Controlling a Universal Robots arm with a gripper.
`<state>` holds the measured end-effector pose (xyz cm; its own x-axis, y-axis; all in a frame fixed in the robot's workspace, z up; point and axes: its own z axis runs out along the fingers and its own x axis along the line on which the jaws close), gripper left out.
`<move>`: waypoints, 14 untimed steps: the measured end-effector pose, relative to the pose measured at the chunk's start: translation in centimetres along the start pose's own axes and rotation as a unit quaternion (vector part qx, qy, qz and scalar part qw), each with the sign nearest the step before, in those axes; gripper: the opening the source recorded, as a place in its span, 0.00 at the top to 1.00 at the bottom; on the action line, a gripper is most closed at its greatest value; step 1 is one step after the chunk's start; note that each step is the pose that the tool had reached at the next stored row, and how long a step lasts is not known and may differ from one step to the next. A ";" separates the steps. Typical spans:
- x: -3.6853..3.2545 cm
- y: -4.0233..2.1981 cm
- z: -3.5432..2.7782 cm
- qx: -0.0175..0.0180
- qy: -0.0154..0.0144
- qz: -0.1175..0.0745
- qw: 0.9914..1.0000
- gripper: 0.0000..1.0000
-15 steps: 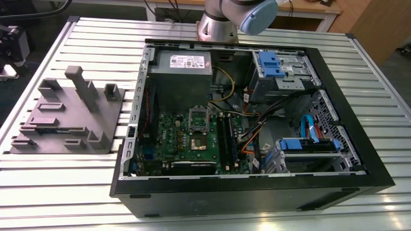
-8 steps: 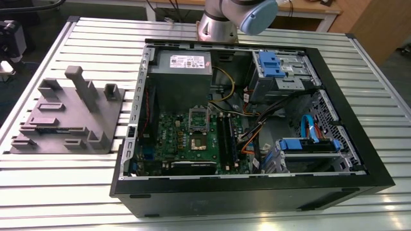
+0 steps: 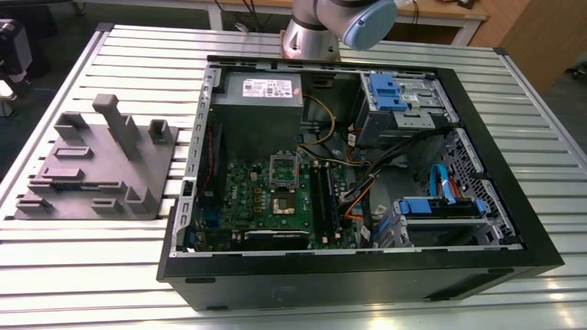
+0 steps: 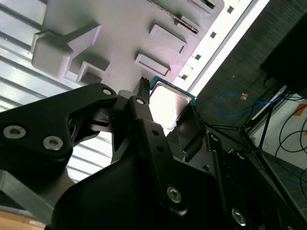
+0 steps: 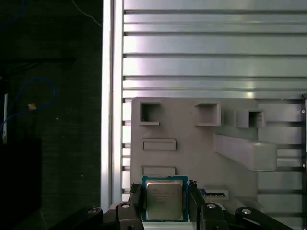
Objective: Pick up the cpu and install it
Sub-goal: 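Pick up the cpu and move it towards the insertion slot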
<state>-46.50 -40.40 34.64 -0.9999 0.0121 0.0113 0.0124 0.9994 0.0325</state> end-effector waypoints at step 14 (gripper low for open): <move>0.03 0.07 -2.24 0.000 0.000 0.000 1.000 0.53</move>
<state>-46.50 -40.40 36.88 -0.9999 0.0121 0.0114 0.0124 0.9994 0.0324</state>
